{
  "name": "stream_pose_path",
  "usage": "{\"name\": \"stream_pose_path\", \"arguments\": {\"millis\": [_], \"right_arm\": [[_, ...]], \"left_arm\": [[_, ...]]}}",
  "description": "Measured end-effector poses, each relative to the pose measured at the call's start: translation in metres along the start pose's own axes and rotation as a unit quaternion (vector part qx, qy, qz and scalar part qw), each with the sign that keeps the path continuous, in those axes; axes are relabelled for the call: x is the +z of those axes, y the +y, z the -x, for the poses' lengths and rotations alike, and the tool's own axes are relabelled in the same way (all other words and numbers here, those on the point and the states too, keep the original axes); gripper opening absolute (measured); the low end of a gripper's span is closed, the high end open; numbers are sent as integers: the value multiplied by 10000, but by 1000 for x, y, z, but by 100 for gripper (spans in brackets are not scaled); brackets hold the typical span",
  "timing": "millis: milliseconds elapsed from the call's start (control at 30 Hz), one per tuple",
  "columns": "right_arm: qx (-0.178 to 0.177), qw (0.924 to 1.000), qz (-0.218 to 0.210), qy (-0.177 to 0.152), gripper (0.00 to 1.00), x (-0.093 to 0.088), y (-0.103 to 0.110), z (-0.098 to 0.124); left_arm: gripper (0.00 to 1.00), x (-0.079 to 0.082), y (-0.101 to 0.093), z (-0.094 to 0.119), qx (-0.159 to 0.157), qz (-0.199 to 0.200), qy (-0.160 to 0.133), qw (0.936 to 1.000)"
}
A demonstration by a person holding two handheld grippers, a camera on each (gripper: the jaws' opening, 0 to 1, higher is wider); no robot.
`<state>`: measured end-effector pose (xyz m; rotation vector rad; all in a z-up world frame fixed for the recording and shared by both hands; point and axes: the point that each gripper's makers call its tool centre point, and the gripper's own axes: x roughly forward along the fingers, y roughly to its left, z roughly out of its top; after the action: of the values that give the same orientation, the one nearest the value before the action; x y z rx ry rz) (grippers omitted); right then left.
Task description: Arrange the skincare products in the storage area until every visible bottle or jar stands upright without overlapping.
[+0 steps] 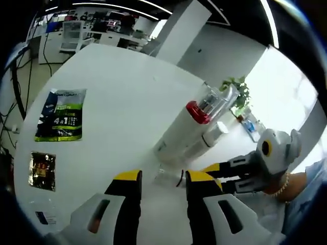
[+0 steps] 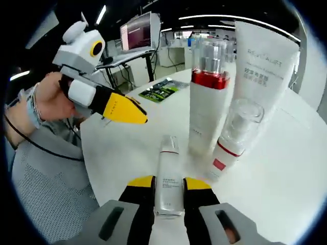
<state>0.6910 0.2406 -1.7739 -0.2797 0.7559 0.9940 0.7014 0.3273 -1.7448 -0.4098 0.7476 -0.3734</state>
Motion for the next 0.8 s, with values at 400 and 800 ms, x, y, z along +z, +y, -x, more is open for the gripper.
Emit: {"name": "stream_pose_path", "arguments": {"millis": [400,800], "right_arm": [[990,9841,-1139,-939,15,31,13,28],[2204,9454,-1538,-1845,15,61,27,64]], "left_arm": [[29,6,-35,1,-1009,402,-216,9939],[28,35,-79,19,-2386,749,-920,9638]]}}
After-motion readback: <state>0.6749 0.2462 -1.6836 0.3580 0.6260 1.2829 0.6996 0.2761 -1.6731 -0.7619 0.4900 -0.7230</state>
